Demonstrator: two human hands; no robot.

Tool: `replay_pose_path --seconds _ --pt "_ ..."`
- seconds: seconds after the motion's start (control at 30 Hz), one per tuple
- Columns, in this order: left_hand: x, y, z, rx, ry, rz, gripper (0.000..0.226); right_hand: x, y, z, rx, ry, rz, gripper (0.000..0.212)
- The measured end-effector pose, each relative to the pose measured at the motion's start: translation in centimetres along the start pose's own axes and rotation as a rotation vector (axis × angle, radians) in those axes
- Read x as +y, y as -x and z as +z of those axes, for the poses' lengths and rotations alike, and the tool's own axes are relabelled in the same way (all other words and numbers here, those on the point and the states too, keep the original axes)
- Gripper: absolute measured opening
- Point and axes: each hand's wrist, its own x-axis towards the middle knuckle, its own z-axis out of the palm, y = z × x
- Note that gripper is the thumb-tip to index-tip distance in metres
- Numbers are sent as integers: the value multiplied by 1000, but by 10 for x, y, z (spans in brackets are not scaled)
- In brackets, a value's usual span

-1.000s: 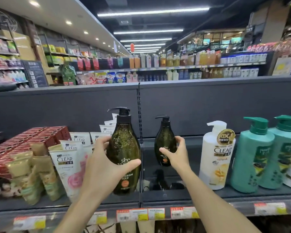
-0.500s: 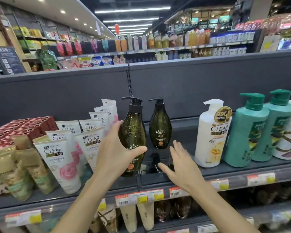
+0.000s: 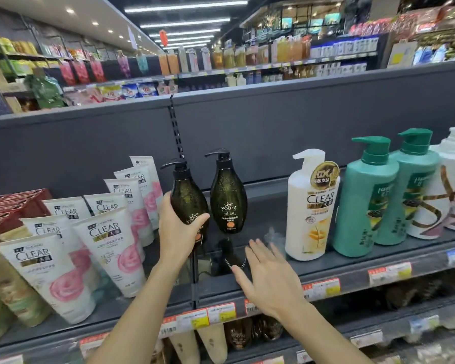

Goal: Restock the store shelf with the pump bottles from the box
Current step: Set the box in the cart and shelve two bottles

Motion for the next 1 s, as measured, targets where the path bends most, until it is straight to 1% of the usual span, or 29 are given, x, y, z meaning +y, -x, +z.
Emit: replay_pose_path --seconds 0.1,0.23,0.27,0.3,0.43,0.57,0.73,0.8,0.87,0.93,1.0 --pt "-10 -4 1 -30 -45 14 84 1 0 0 5 4 -10 70" --pt "-14 -5 1 -14 -258 20 106 1 -1 -1 -2 -15 -22 81" --pt "-13 -5 1 -19 -278 12 108 1 -1 0 5 -17 -21 83" --pt "-14 -6 2 -26 -281 2 108 1 -2 0 3 -13 -18 83" --pt "-16 -16 0 -52 -276 -25 109 2 -1 3 -29 3 -9 70" --pt "-14 -19 0 -69 -265 -41 113 3 -1 2 -45 -6 -7 70" --pt "-5 -16 3 -67 -373 -75 121 5 -2 5 -17 -35 -17 71" --pt "1 -4 1 -32 -465 -85 115 7 -2 6 -20 -51 -32 72" --pt "10 22 -3 -24 -556 0 101 9 -2 5 -33 -66 -48 72" --pt "21 54 -13 -84 -620 128 86 8 -1 1 -37 -93 -89 73" --pt "31 87 -30 -154 -712 191 75 -1 4 -7 -23 -168 -167 73"
